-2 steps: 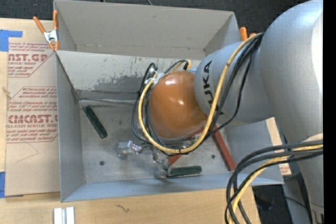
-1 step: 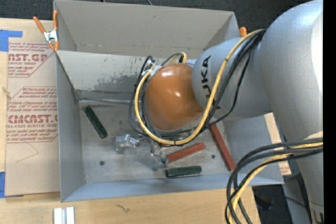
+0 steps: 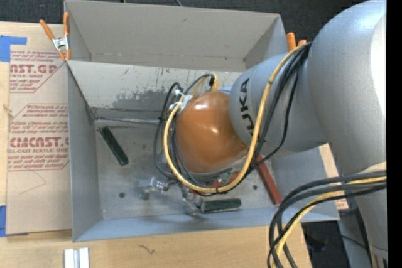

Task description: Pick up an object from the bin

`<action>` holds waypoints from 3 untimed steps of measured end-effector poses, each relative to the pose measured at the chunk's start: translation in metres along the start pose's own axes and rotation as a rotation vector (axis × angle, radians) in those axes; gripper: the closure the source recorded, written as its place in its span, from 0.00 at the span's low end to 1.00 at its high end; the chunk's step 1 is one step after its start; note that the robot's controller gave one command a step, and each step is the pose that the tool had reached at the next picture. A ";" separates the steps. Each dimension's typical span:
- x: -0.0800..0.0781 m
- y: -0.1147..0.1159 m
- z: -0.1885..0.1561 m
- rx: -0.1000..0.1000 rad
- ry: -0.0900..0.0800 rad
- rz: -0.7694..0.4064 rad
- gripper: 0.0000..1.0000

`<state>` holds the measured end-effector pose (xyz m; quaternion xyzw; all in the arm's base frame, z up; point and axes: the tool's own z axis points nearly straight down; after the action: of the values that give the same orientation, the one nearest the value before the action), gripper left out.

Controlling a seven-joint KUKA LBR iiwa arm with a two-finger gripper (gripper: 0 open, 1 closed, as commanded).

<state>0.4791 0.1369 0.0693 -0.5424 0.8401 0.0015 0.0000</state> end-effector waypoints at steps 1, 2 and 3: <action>0.013 -0.044 0.000 0.004 0.000 -0.205 0.00; 0.060 -0.127 -0.001 0.005 0.001 -0.249 0.00; 0.056 -0.123 -0.001 0.000 -0.001 -0.253 1.00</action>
Offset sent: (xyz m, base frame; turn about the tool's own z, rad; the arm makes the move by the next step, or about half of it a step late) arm 0.0339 -0.0292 0.0007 -0.2090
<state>0.5681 0.0357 0.0699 -0.6440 0.7650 0.0018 0.0004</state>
